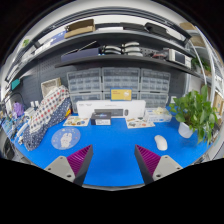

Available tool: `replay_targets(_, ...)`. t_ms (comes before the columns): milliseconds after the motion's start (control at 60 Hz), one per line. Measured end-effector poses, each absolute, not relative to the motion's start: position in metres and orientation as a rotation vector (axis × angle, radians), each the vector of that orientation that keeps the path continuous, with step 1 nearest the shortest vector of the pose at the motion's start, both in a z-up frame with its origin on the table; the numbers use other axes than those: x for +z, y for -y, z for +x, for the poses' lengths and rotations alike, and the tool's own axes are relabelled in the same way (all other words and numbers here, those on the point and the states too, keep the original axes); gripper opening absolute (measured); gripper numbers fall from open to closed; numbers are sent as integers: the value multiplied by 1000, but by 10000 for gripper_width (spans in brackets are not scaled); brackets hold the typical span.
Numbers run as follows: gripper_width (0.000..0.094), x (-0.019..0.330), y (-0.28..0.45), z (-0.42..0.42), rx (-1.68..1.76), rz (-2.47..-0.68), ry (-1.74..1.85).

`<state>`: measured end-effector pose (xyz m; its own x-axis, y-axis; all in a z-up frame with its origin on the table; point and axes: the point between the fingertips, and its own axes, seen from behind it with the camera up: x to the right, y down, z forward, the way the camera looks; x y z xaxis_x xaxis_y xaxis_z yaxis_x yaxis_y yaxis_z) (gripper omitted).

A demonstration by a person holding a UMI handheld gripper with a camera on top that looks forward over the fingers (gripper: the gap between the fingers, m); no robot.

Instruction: Arrange mouse

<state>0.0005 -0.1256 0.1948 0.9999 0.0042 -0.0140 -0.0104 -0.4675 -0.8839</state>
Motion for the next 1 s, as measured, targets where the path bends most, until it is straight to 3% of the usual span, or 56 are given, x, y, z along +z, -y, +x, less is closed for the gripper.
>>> replay_targets(517, 825, 30, 111, 200, -142, -2279, -190)
replay_targets(683, 813, 9, 65, 247, -148, -2317, -205)
replay_targets(1000, 787, 0, -32, 280, -119, -2322, -137)
